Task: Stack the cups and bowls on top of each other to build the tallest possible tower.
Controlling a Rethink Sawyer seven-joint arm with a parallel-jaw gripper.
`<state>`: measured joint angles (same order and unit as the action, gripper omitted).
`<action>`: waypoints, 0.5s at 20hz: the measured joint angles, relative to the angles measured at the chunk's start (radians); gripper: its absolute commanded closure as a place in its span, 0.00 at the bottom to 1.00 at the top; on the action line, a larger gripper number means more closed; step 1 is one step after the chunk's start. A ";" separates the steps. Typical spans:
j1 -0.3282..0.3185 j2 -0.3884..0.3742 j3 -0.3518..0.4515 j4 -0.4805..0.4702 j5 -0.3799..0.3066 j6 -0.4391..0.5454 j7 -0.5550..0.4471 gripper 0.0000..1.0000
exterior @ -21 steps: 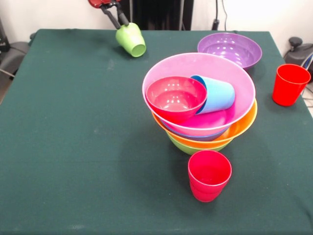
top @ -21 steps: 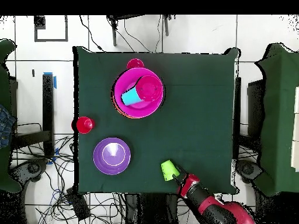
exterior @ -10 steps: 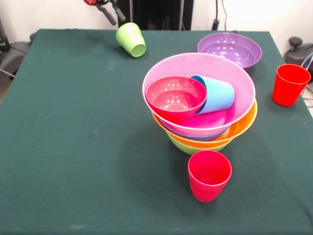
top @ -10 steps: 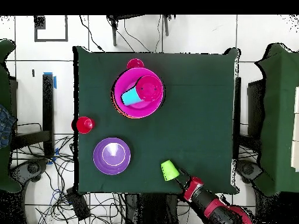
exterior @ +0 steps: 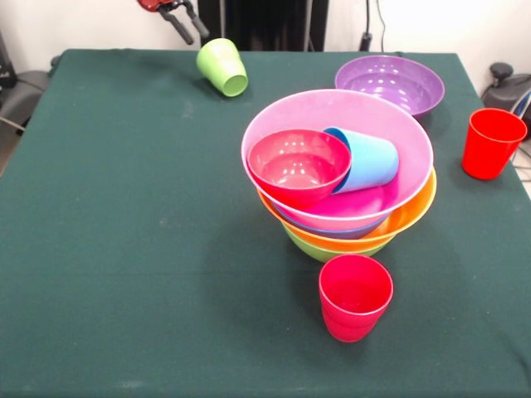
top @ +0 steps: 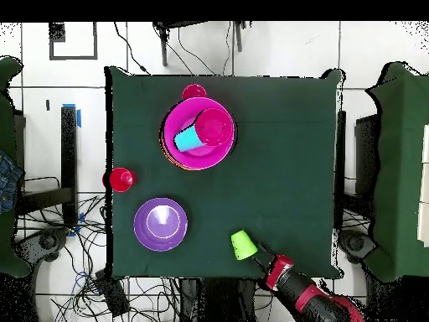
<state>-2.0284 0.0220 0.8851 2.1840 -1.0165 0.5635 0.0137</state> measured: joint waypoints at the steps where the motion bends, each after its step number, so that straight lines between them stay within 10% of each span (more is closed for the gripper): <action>1: 0.000 0.000 0.000 -0.003 0.000 0.000 0.000 0.00; 10: 0.000 0.000 -0.003 -0.032 0.000 0.000 0.000 0.00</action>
<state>-2.0284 0.0221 0.8818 2.1517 -1.0170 0.5635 0.0137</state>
